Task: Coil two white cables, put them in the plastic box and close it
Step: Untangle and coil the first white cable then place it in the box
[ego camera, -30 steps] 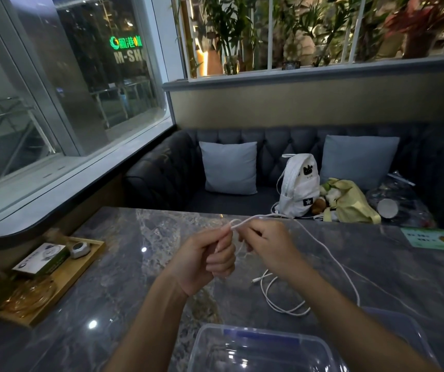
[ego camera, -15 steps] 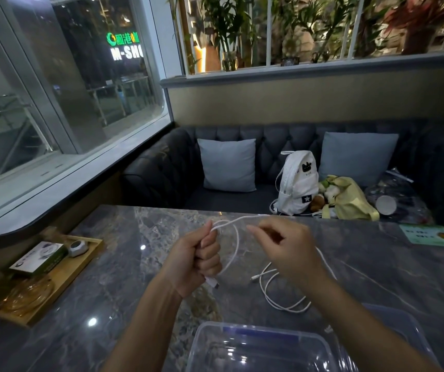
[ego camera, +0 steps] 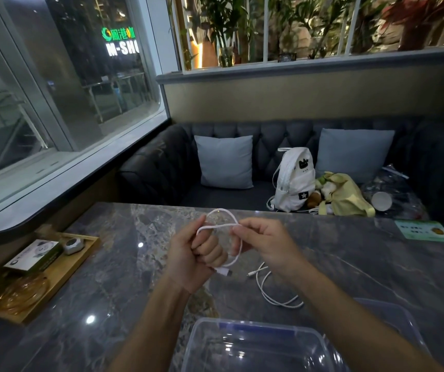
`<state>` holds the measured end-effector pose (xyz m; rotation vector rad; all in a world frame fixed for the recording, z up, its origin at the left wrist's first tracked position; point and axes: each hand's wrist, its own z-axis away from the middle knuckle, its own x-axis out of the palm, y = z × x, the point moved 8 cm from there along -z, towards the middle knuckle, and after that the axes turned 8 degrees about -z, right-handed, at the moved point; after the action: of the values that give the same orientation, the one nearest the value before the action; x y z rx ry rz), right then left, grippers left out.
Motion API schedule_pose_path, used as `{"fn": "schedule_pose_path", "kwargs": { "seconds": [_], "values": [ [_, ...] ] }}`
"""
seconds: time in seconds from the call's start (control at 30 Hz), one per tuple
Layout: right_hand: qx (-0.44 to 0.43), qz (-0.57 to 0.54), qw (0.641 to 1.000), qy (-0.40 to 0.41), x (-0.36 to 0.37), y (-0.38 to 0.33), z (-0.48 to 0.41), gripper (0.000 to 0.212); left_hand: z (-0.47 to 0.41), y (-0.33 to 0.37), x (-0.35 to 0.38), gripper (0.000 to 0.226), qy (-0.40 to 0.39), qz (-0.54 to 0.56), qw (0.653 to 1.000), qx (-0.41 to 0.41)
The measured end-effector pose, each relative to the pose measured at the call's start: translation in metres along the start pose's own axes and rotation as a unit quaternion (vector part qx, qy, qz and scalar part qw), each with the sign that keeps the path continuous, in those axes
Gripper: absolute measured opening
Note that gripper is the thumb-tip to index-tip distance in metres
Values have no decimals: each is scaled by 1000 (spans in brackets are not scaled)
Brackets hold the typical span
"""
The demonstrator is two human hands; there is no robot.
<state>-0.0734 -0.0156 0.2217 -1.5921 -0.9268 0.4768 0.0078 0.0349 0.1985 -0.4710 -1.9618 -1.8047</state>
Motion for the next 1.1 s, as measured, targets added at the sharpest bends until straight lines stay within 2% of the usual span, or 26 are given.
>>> {"fn": "schedule_pose_path", "kwargs": {
  "seconds": [0.1,0.13,0.27,0.37,0.43,0.53,0.67,0.8,0.9,1.0,1.1],
  "values": [
    [8,-15,1000,6,-7,-3,-2,17,1,0,-3,37,-28,-87,995,-26],
    [14,14,1000,-1,-10,-4,-1,17,2,0,-6,38,-35,-125,990,-51],
    [25,147,987,-57,-10,-6,1,15,3,1,-22,68,-46,-201,966,-155],
    [34,199,976,-84,-4,-3,2,16,3,-9,-16,61,-62,-258,943,-202],
    [34,243,964,-99,-1,-2,3,19,4,-20,-13,53,-57,-268,933,-234],
    [34,287,950,-119,-2,-2,6,30,10,-31,-8,45,-68,-204,940,-265],
    [24,291,949,-119,-3,-4,8,22,12,-37,5,15,-103,-113,962,-226],
    [5,258,964,-69,-13,-5,7,19,11,-45,14,23,-96,-25,978,-186],
    [-5,228,973,-39,-24,-7,7,18,11,-42,17,21,-91,-38,984,-151],
    [-28,228,973,-21,-36,-12,7,11,14,-35,10,21,-59,-53,988,-130],
    [-53,176,983,8,-52,-19,7,3,18,-26,10,24,-66,-51,992,-98]
  ]
}}
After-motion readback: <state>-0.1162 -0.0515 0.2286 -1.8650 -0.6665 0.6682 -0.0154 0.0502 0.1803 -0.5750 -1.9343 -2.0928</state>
